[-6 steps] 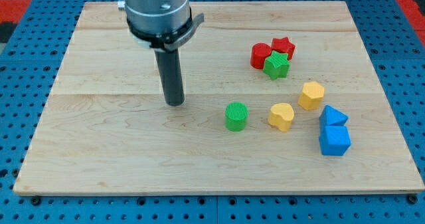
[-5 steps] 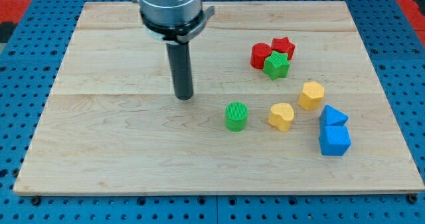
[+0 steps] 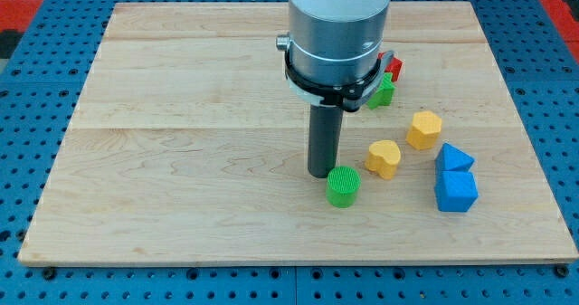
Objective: Push the green circle towards the bottom right
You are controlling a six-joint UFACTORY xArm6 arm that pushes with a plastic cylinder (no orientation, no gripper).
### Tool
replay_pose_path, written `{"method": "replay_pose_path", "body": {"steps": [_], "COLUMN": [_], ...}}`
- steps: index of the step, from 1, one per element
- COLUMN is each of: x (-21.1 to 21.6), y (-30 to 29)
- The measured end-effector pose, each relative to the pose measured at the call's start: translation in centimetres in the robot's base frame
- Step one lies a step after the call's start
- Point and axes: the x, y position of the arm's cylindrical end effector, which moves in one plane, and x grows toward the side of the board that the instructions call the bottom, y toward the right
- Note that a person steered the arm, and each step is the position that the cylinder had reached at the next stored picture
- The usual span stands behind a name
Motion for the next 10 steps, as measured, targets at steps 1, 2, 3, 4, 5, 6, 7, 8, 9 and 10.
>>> {"method": "replay_pose_path", "body": {"steps": [1,2,3,4,5,6,7,8,9,10], "x": [1.7,3.5,4.4,4.3,2.6,1.3,1.3,2.3,3.7,4.2], "y": [-0.3,-0.4,-0.4,-0.4,-0.1,1.8,2.6,2.5,2.0,2.6]}}
